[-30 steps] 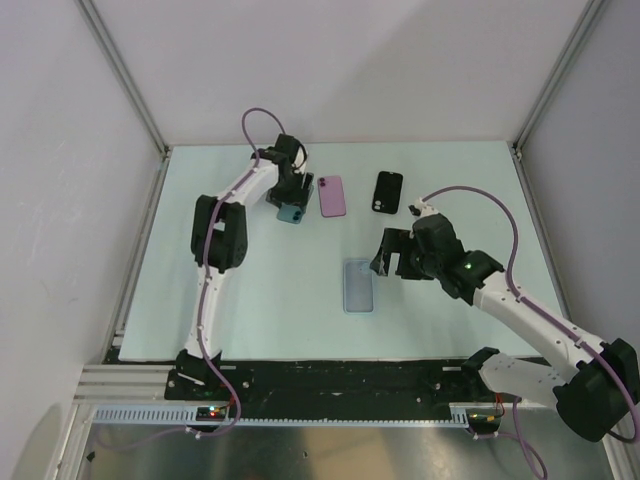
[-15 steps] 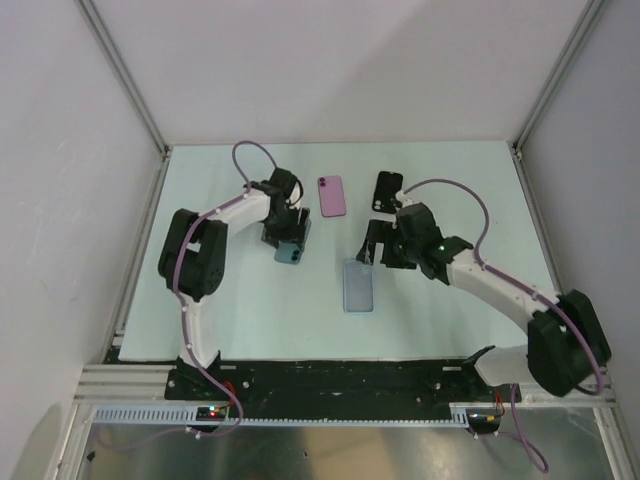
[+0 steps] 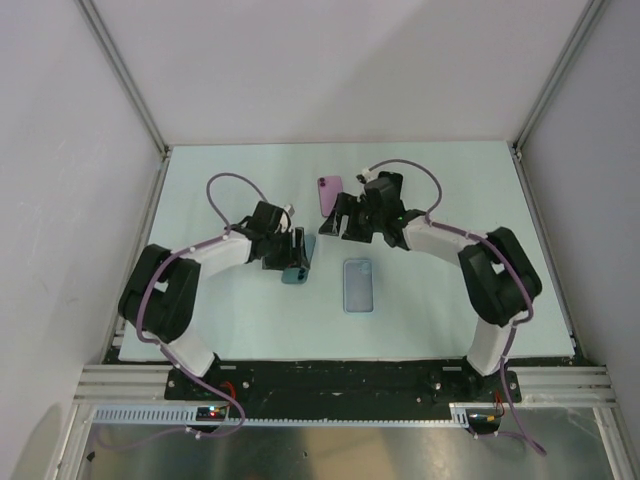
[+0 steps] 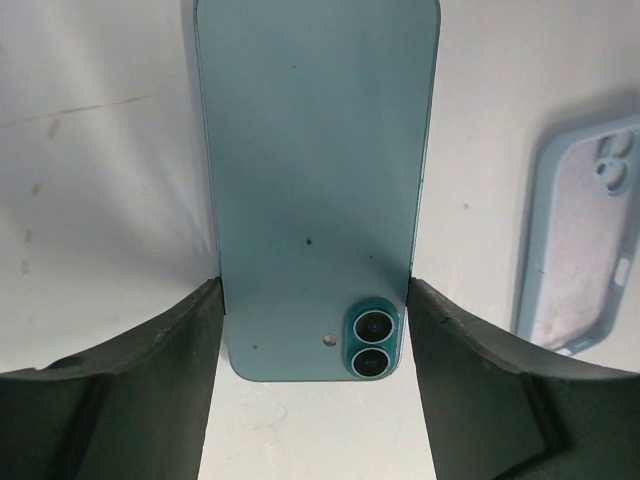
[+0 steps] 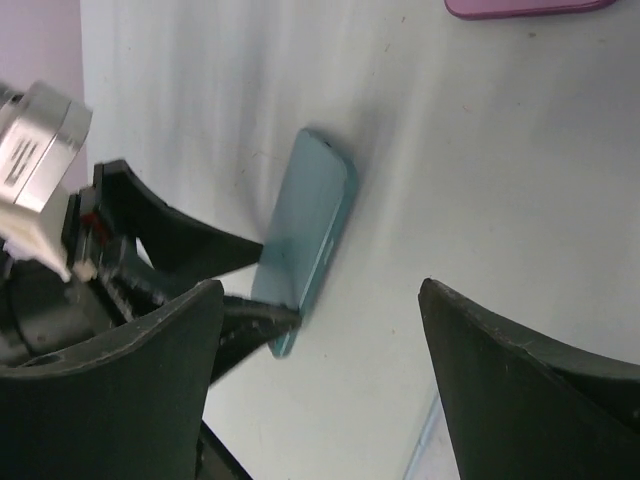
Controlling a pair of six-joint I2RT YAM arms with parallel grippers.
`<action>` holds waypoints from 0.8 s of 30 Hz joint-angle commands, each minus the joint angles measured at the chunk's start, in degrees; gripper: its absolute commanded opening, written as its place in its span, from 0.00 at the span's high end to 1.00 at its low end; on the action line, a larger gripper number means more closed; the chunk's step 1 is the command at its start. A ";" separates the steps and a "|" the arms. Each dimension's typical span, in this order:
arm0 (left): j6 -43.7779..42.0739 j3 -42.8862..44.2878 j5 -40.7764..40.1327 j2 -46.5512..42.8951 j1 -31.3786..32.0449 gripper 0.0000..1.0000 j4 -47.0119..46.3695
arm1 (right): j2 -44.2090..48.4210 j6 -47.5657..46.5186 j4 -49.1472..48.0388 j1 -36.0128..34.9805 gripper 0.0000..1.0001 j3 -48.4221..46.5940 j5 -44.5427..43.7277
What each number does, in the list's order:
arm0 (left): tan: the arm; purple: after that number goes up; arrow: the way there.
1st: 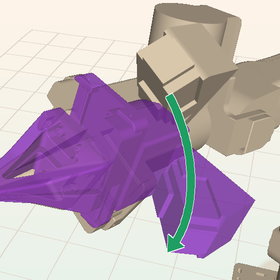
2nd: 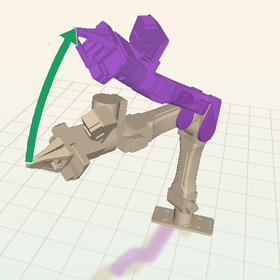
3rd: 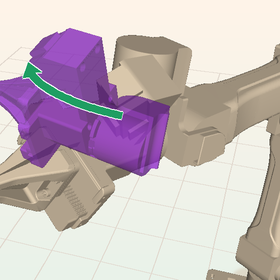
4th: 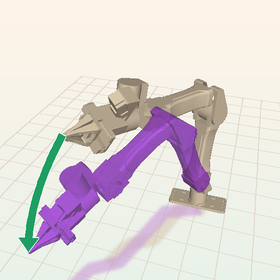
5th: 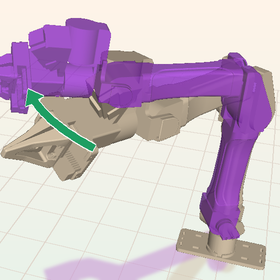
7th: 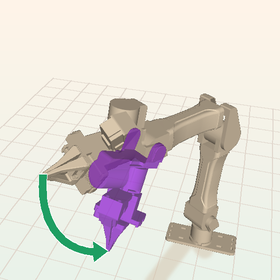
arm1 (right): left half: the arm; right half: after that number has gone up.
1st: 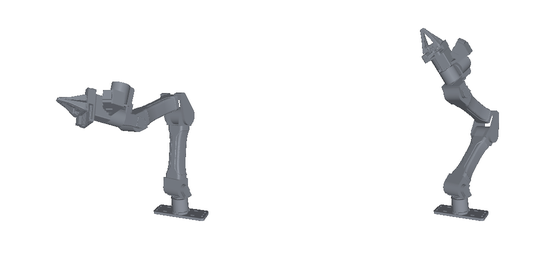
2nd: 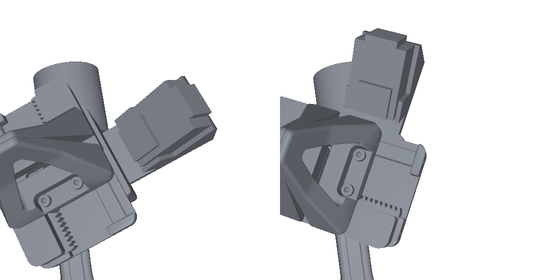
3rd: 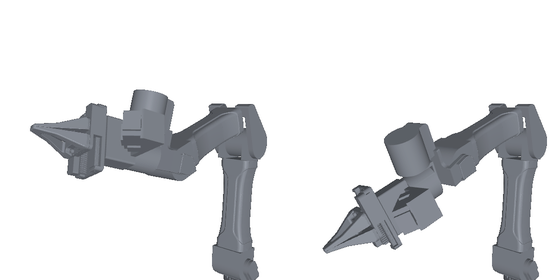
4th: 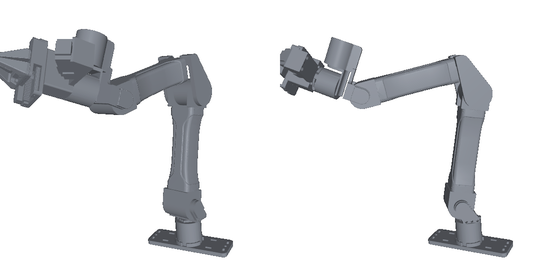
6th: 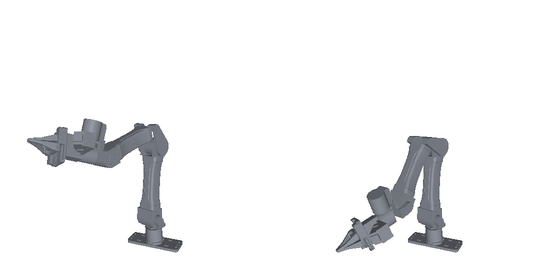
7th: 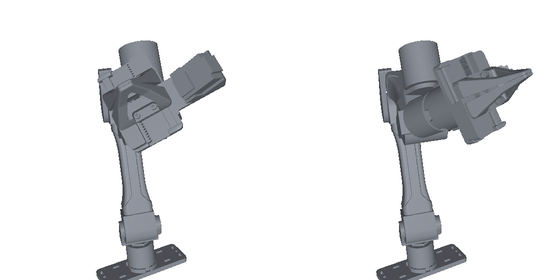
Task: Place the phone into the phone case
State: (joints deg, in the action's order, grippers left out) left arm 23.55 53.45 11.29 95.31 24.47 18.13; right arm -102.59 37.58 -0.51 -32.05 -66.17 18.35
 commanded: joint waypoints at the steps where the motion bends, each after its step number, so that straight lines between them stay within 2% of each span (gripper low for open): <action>1: 3.70 -3.77 4.42 -2.50 1.99 0.43 -6.74 | -5.33 4.40 -6.44 0.14 0.17 -4.55 5.78; 16: 6.36 -7.68 7.78 -4.74 3.69 0.43 -14.66 | -15.78 9.37 -7.22 -0.88 0.29 -8.90 10.25; 21: 6.90 -7.91 8.02 -4.53 4.23 0.43 -16.10 | -17.79 11.26 -7.99 -0.99 0.38 -9.09 11.86; 24: 7.13 -8.01 7.99 -4.63 4.50 0.43 -16.62 | -18.70 12.48 -8.77 -0.81 0.46 -9.19 13.11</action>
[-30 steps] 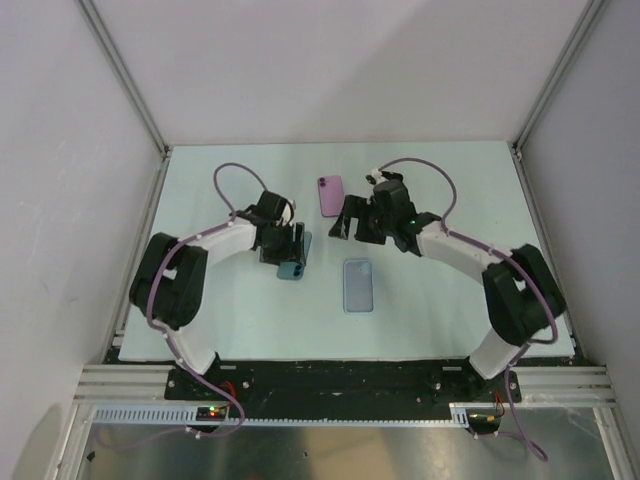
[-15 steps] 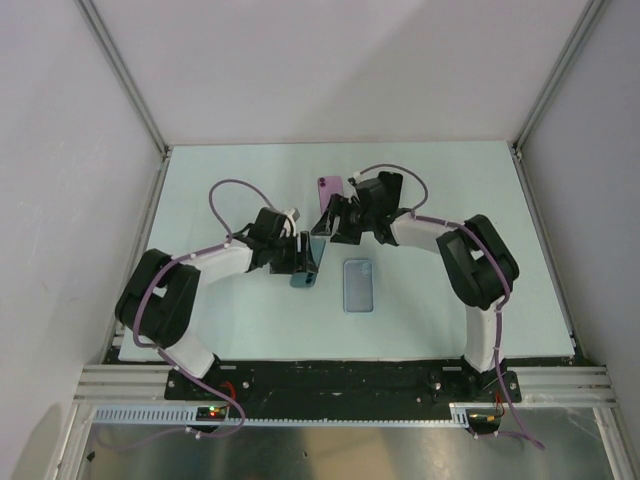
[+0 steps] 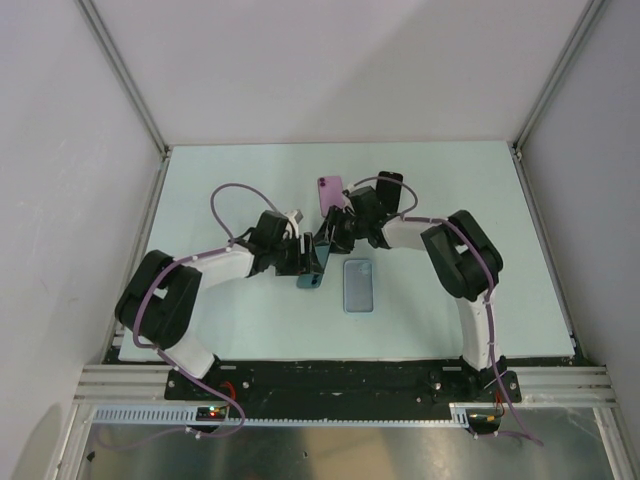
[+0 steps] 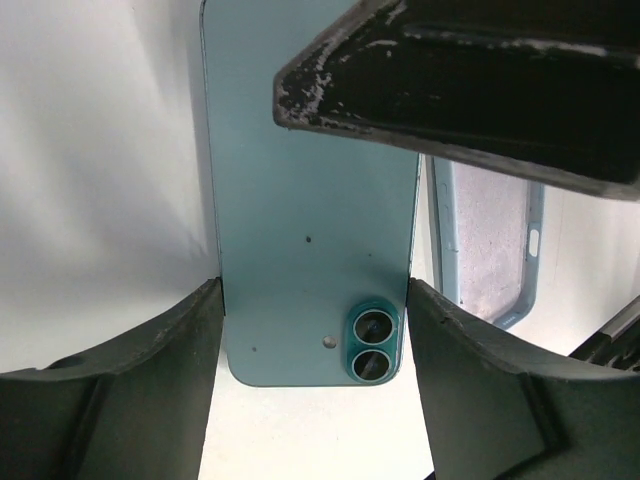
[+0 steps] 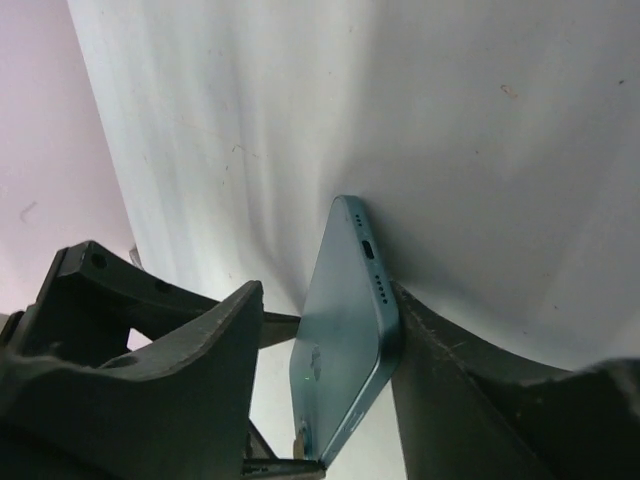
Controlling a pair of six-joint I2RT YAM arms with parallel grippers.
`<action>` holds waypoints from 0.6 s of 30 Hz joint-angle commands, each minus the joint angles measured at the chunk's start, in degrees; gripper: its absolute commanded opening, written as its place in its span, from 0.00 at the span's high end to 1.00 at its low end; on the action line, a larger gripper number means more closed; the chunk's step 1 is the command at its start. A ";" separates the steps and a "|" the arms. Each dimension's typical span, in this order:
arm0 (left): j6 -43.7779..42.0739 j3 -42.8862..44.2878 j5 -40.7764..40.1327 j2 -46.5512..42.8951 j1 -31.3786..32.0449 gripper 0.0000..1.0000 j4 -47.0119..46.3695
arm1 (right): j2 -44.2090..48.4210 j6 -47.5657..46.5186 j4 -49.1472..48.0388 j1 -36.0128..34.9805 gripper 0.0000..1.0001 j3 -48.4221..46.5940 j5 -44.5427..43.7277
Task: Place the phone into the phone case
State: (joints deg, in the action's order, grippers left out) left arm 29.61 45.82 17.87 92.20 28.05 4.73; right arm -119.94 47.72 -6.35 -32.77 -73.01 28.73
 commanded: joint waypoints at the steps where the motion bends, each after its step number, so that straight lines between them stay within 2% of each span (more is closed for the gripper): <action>1: 1.16 -0.38 1.40 -1.60 0.98 0.43 -3.32 | -1.48 2.71 -3.21 0.04 0.49 -2.37 3.04; 10: 1.63 -0.39 1.21 -1.65 1.13 0.41 -3.68 | -1.65 5.05 -5.00 0.42 0.84 -2.40 5.61; 13: 2.29 -0.45 1.20 -2.29 1.13 0.32 -3.55 | -1.23 4.84 -5.40 0.72 0.96 -2.40 6.30; 18: 3.68 -1.17 1.62 -6.05 1.13 0.15 -3.42 | 0.04 3.03 -7.11 1.92 1.00 -2.40 9.27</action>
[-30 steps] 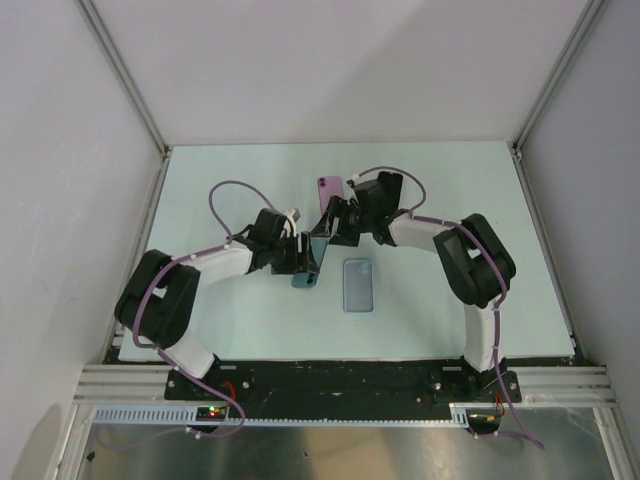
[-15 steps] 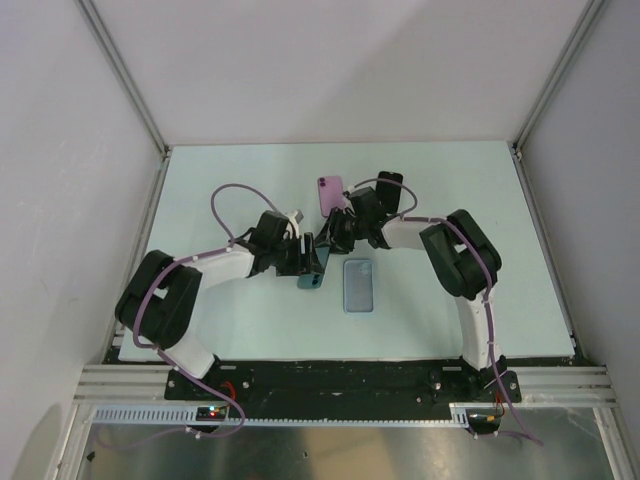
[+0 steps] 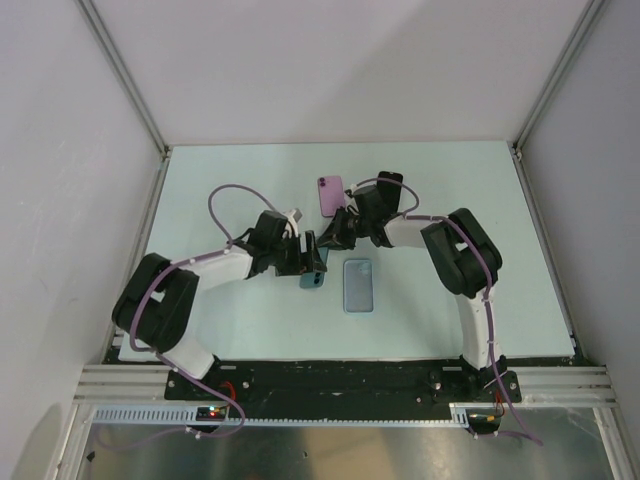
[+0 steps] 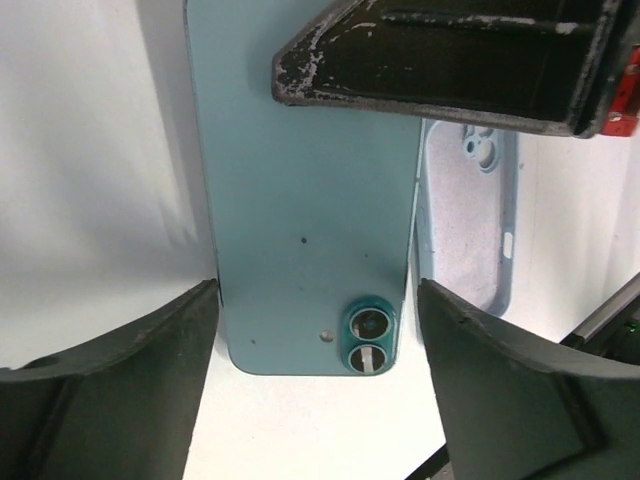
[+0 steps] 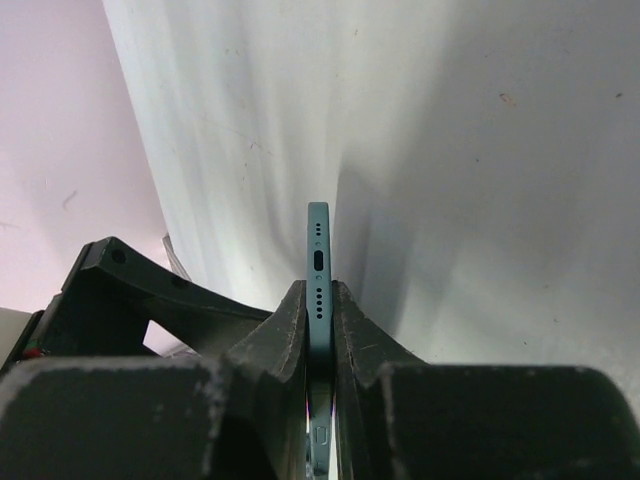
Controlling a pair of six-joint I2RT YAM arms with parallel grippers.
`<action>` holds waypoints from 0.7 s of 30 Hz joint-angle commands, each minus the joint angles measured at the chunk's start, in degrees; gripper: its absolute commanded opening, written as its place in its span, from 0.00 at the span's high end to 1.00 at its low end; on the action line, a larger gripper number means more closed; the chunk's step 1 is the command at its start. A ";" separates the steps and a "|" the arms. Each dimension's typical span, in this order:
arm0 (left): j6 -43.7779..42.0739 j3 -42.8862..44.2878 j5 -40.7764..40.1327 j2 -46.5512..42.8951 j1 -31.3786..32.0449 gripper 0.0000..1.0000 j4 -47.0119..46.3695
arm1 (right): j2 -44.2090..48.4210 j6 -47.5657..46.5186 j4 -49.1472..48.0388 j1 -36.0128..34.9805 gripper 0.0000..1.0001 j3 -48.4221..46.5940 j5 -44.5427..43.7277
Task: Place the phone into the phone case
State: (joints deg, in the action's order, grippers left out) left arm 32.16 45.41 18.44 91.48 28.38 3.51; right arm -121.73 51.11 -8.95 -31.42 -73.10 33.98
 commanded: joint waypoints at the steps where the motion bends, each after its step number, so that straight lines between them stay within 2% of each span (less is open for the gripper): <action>1: 1.27 -0.76 0.84 -6.17 0.80 0.13 -1.80 | 2.32 -0.77 -4.98 0.96 1.00 -2.27 5.06; 6: 1.74 -0.44 -1.46 -11.98 0.74 0.10 0.60 | 5.94 -3.88 -4.50 2.53 1.00 -2.18 8.20; 12: 0.33 -0.90 -7.57 -17.97 1.65 0.10 2.17 | 10.46 -1.53 4.17 4.39 1.00 -1.95 4.67; 17: -4.61 2.50 -17.86 -19.16 8.49 0.11 5.86 | 16.39 3.00 16.36 3.44 1.00 -2.13 -5.30; 21: -8.48 3.78 -28.95 -20.10 14.30 0.13 6.79 | 18.92 8.57 22.27 3.64 1.00 -2.06 -8.78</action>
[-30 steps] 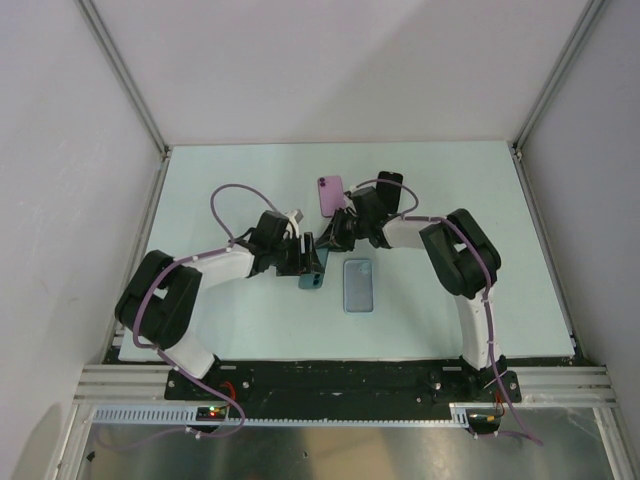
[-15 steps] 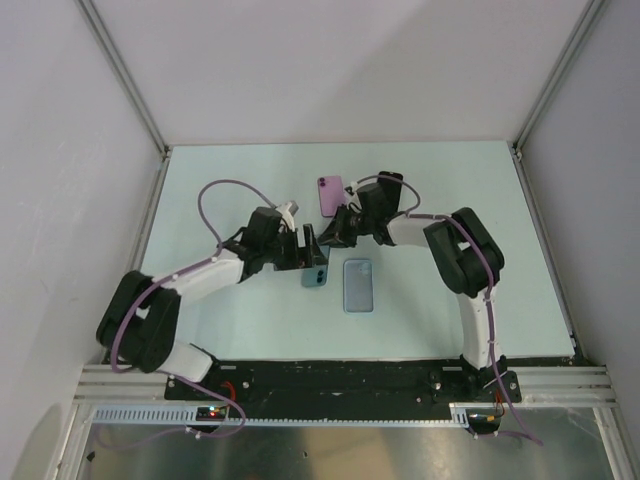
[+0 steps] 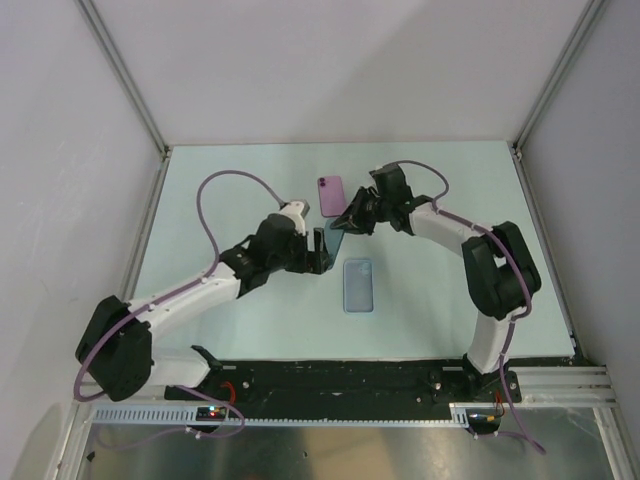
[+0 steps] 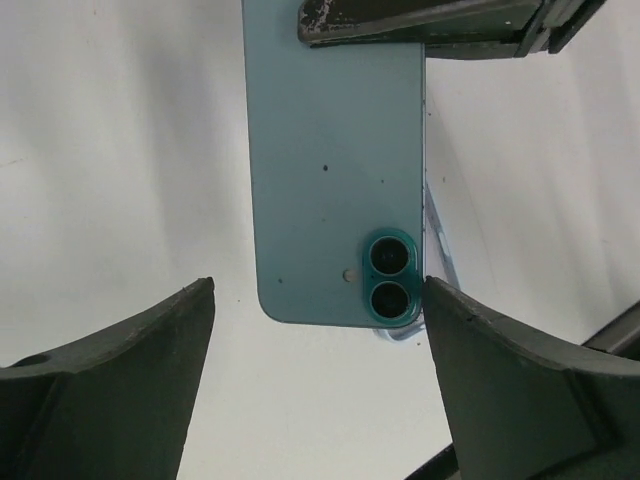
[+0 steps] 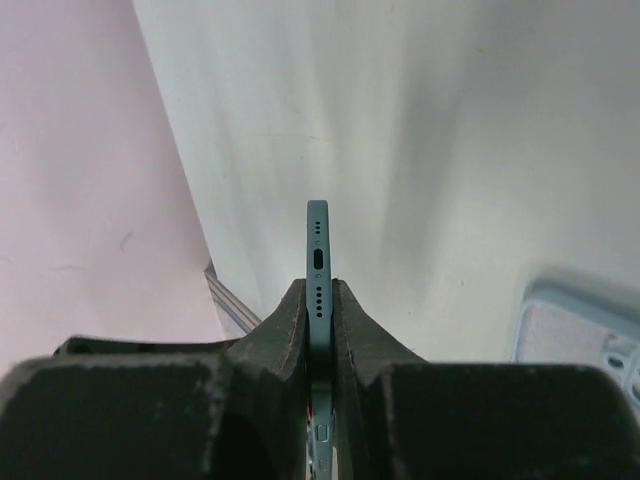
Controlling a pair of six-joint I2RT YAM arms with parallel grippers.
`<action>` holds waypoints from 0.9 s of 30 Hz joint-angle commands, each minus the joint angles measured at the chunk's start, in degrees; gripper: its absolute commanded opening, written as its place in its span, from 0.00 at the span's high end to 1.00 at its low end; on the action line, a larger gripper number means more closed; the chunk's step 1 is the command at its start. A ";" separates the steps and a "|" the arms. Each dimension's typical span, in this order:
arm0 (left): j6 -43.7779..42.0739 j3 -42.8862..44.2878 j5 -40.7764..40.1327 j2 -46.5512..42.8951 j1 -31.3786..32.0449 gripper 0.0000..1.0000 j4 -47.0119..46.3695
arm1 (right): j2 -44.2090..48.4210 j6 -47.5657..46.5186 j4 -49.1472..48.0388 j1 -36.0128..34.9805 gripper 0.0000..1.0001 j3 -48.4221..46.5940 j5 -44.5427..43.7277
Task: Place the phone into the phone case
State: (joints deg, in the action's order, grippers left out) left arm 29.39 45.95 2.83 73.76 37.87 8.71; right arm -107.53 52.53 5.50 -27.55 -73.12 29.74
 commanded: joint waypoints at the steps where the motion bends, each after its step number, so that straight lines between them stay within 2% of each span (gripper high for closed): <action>1: -7.04 3.25 -15.82 -2.56 6.28 0.13 1.54 | 5.14 8.55 8.85 -0.14 1.00 -2.07 -4.88; 4: -10.78 3.45 -24.79 -2.79 11.60 0.14 0.60 | 6.11 11.40 11.05 0.02 1.00 -2.06 -5.27; 7: -15.04 2.72 -29.15 -3.03 14.93 0.14 -3.14 | 6.30 13.63 12.96 0.42 1.00 -2.11 -4.46; 13: -20.09 1.55 -26.81 -2.39 16.24 0.15 -8.19 | 7.13 15.75 16.23 1.52 1.00 -2.16 -3.14; 18: -23.87 1.58 -26.09 0.32 17.15 0.21 -11.92 | 8.14 16.99 18.49 2.17 1.00 -2.77 -2.24; 27: -28.54 1.85 -25.13 2.46 18.50 0.25 -14.71 | 6.43 17.21 22.29 3.19 1.00 -5.57 1.51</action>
State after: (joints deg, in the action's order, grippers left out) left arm 4.56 47.11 -21.67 75.88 55.77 -1.85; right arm -102.50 68.10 26.02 -24.86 -74.56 26.89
